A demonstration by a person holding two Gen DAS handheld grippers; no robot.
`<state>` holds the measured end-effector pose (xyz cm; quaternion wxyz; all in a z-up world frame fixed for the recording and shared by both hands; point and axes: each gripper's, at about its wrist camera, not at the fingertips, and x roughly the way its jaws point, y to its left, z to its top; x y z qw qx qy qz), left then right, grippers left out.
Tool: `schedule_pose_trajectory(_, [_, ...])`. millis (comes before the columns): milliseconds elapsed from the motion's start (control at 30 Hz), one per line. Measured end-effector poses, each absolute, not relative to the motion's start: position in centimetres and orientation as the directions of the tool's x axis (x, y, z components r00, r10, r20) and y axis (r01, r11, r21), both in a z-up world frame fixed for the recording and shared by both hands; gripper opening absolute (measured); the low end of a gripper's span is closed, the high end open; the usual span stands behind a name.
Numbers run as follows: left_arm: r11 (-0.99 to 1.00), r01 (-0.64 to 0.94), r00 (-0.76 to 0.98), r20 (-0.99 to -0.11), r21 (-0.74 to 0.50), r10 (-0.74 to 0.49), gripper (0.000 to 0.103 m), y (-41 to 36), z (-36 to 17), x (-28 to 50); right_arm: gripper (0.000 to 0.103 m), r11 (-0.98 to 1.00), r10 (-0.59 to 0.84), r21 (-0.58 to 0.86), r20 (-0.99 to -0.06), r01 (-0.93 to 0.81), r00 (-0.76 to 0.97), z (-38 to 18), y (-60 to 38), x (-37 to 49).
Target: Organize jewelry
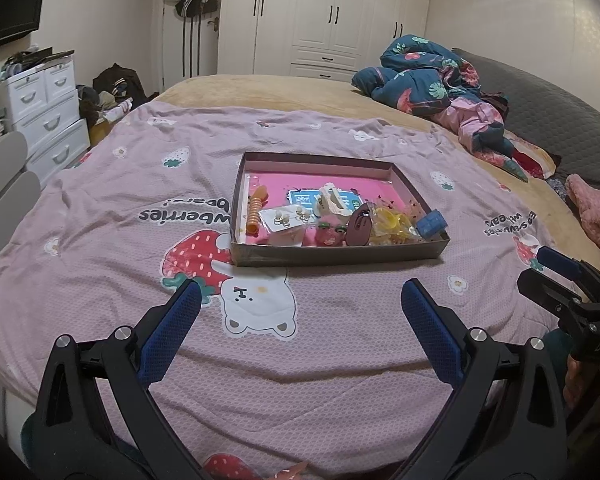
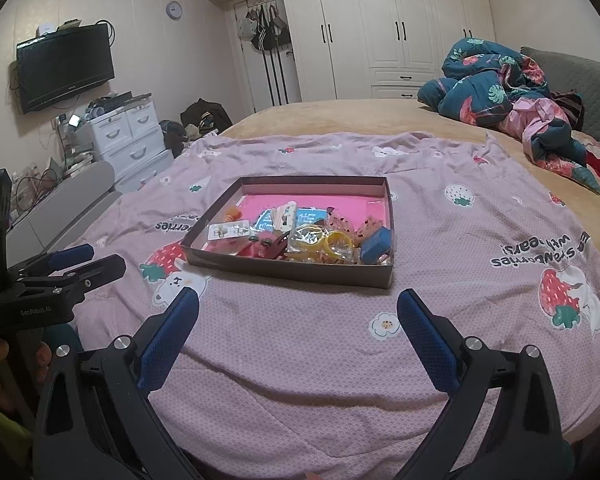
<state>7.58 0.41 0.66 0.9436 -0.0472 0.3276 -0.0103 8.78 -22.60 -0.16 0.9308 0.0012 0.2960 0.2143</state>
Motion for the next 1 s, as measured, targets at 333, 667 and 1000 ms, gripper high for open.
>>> schedule_pose_trajectory(333, [0.995,-0.015,0.786,-0.617,-0.097,-0.049,0.094,0.47,0.71,7.55,0.099,0.909,0.398,0.128,-0.550,-0.397,0.734,-0.23,-22.62,8.81])
schedule_pose_trajectory(667, [0.995,-0.018,0.782,-0.621,-0.096,-0.046,0.094,0.56,0.76,7.59,0.099,0.908,0.399,0.129,-0.549,-0.398,0.734,-0.23,-22.65,8.86])
schedule_pose_trajectory(1000, [0.995,-0.022,0.781,-0.623,-0.095,-0.042,0.094,0.72,0.87,7.56,0.099,0.909,0.399,0.127,-0.549,-0.398,0.735,-0.19,-22.62,8.84])
